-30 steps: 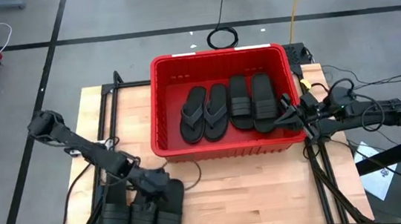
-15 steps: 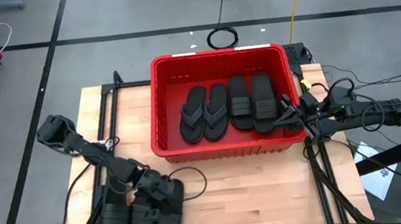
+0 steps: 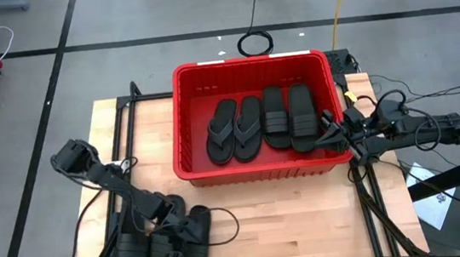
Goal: Pick and place slides into bin
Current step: Put the black slide into the red container
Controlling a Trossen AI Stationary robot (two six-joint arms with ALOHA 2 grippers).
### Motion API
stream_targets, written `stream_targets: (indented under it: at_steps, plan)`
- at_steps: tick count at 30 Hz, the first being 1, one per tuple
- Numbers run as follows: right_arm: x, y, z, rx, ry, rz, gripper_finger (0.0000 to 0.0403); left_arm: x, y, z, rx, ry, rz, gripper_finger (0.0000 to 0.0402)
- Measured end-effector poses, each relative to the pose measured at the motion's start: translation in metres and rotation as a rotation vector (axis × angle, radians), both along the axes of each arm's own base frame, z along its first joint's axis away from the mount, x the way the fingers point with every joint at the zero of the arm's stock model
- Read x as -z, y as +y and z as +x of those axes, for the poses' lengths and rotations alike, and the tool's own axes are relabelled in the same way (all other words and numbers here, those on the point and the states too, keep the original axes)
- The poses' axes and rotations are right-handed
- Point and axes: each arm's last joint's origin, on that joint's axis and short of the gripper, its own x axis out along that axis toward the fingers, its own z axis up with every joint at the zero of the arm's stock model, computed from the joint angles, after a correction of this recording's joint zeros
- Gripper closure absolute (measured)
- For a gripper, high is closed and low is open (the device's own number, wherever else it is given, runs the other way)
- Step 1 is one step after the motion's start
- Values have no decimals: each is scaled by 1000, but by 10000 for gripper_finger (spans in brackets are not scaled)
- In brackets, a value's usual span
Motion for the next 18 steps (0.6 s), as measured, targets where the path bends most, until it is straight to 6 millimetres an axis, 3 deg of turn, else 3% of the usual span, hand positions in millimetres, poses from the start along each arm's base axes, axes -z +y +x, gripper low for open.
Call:
stream_targets:
  at_steps: [5,12,18]
  plan:
    - [0,0,0,0,1,0,403,0,-4,3,78,-43,-61,198]
    - [0,0,0,2,-2,-9,403,-18,-6,3,200,-173,-133,375]
    - [0,0,0,4,-5,-21,403,-33,-6,1,174,-218,-144,392]
